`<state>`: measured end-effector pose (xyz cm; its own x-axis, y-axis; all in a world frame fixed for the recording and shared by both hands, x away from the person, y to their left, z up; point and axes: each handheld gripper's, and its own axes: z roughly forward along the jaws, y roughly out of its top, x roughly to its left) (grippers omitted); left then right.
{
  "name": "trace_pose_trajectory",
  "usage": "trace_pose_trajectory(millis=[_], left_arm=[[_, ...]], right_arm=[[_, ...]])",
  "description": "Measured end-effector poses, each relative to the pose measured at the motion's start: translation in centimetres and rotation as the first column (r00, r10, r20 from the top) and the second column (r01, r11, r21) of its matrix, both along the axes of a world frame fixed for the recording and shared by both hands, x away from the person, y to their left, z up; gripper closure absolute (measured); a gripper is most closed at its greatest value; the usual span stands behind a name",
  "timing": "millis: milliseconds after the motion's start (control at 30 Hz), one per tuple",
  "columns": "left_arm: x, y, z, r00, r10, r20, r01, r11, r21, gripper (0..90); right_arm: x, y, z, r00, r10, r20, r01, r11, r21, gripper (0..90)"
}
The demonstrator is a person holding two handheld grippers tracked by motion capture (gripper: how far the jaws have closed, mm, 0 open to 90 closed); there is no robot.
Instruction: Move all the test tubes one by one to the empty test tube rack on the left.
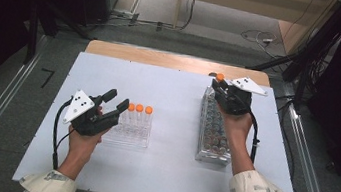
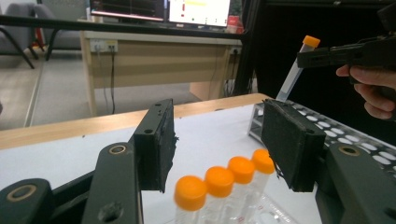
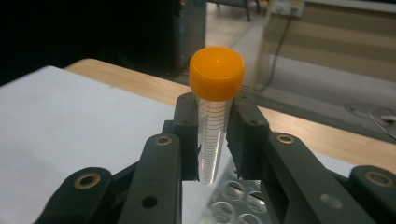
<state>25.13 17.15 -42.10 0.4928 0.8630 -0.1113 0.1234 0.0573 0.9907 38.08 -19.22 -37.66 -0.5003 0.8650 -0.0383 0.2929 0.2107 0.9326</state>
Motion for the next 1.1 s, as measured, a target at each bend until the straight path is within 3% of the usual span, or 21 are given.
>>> trace_pose_trajectory(millis=[100,200,267,400,600,733,867,900,1100], left_arm=[[-0.4,-0.7,0.6,0.9994,-0.034,0.008,0.034,0.9994,0.001,43.8],[-0.7,-1.6,1.2,0.9964,-0.085,-0.001,0.085,0.9964,0.007,41.3],[-0.9,-2.4,1.7,0.9922,-0.124,-0.008,0.125,0.9921,0.017,39.1],[-1.5,-3.9,2.4,0.9802,-0.197,-0.024,0.197,0.9796,0.037,36.6],[-2.2,-5.6,2.8,0.9575,-0.286,-0.039,0.288,0.9561,0.056,41.8],[-2.2,-6.2,2.4,0.9494,-0.308,-0.061,0.313,0.9459,0.087,47.1],[-2.0,-6.3,1.9,0.9502,-0.301,-0.079,0.308,0.9465,0.095,54.3],[-2.0,-6.3,1.8,0.9503,-0.300,-0.083,0.307,0.9462,0.100,59.6],[-1.9,-6.0,1.7,0.9447,-0.314,-0.094,0.323,0.9406,0.104,69.5]], right_arm=[[-2.1,1.1,0.8,0.9958,0.091,0.012,-0.091,0.9959,-0.003,72.2],[-4.4,2.7,1.1,0.9804,0.197,0.004,-0.197,0.9804,-0.011,72.3],[-6.0,3.9,0.9,0.9661,0.258,-0.010,-0.258,0.9658,-0.024,72.2],[-8.8,5.9,0.1,0.9236,0.380,-0.052,-0.382,0.9227,-0.050,72.2],[-11.1,8.0,-1.0,0.8730,0.476,-0.105,-0.485,0.8716,-0.075,72.2],[-11.5,8.9,-1.5,0.8587,0.498,-0.122,-0.509,0.8570,-0.083,72.2],[-11.7,9.5,-1.9,0.8460,0.515,-0.137,-0.528,0.8457,-0.079,72.2],[-11.8,9.7,-2.1,0.8417,0.521,-0.141,-0.534,0.8415,-0.079,72.2],[-11.8,9.9,-2.4,0.8365,0.527,-0.150,-0.541,0.8378,-0.074,71.6]])
